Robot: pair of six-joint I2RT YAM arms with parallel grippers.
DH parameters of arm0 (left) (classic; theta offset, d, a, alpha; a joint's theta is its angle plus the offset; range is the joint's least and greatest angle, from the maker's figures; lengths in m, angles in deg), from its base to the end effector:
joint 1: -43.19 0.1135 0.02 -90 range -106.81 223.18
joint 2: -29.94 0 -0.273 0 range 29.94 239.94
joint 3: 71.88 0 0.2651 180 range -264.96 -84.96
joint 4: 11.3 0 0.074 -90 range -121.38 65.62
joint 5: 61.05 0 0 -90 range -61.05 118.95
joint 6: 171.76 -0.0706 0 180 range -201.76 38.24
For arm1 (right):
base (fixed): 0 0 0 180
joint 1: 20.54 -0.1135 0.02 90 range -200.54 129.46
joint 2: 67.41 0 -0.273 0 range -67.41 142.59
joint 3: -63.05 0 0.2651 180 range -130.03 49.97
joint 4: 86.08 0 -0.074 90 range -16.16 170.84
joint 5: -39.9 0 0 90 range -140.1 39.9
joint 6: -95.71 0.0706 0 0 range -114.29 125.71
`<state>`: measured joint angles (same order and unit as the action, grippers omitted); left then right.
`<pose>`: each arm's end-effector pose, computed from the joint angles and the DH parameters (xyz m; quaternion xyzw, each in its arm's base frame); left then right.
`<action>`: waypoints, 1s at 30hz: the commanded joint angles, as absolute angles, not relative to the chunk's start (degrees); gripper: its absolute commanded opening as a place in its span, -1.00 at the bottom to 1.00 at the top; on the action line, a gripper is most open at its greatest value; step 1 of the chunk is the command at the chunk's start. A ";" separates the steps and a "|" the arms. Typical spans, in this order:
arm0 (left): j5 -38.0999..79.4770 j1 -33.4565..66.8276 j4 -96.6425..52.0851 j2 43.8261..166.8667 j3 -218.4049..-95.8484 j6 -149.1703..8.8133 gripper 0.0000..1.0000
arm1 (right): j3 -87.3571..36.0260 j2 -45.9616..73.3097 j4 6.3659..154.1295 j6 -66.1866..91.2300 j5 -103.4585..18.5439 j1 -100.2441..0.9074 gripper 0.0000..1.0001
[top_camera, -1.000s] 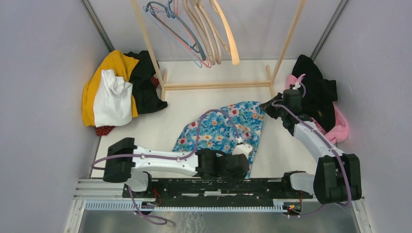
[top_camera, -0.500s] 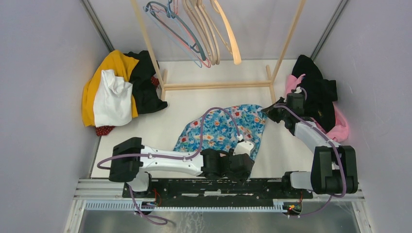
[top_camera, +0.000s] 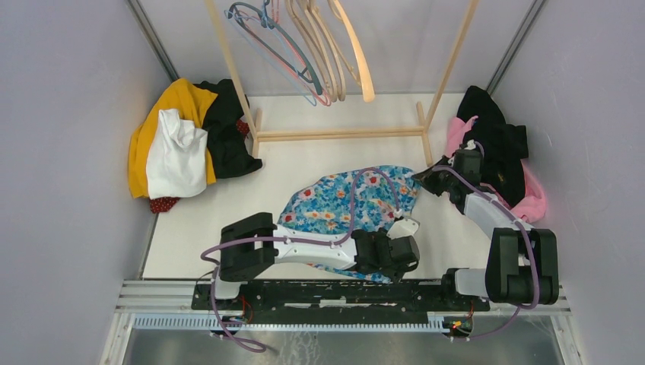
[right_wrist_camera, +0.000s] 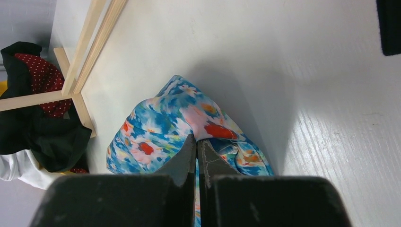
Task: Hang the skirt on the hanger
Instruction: Flatten out the skirt at the center of the board.
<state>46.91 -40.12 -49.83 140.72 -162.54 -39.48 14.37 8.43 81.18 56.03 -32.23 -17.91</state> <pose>0.0728 -0.4337 0.1570 0.2938 0.9055 -0.1686 0.2557 0.2981 0.0080 0.1666 0.3401 0.8304 0.2978 0.3257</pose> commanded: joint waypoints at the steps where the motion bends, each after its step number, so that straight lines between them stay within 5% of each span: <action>1: 47.86 -39.74 -48.96 142.36 -166.97 -41.69 0.39 | 15.18 7.91 84.26 54.92 -29.98 -17.19 -0.98; 16: 52.23 -39.43 -56.11 142.36 -163.62 -35.69 0.29 | 16.00 10.04 86.28 54.49 -26.97 -14.69 -0.98; 19: 52.88 -39.44 -56.96 142.63 -163.53 -35.33 0.05 | 15.99 10.28 86.38 54.34 -26.90 -14.48 -0.98; 26: 53.30 -39.43 -58.77 142.19 -162.79 -34.30 -0.86 | 15.71 10.59 86.21 54.24 -26.58 -13.92 -0.98; 30: 56.10 -39.17 -63.33 136.82 -161.69 -33.27 -0.94 | 14.75 10.47 86.12 54.72 -25.58 -13.86 -0.98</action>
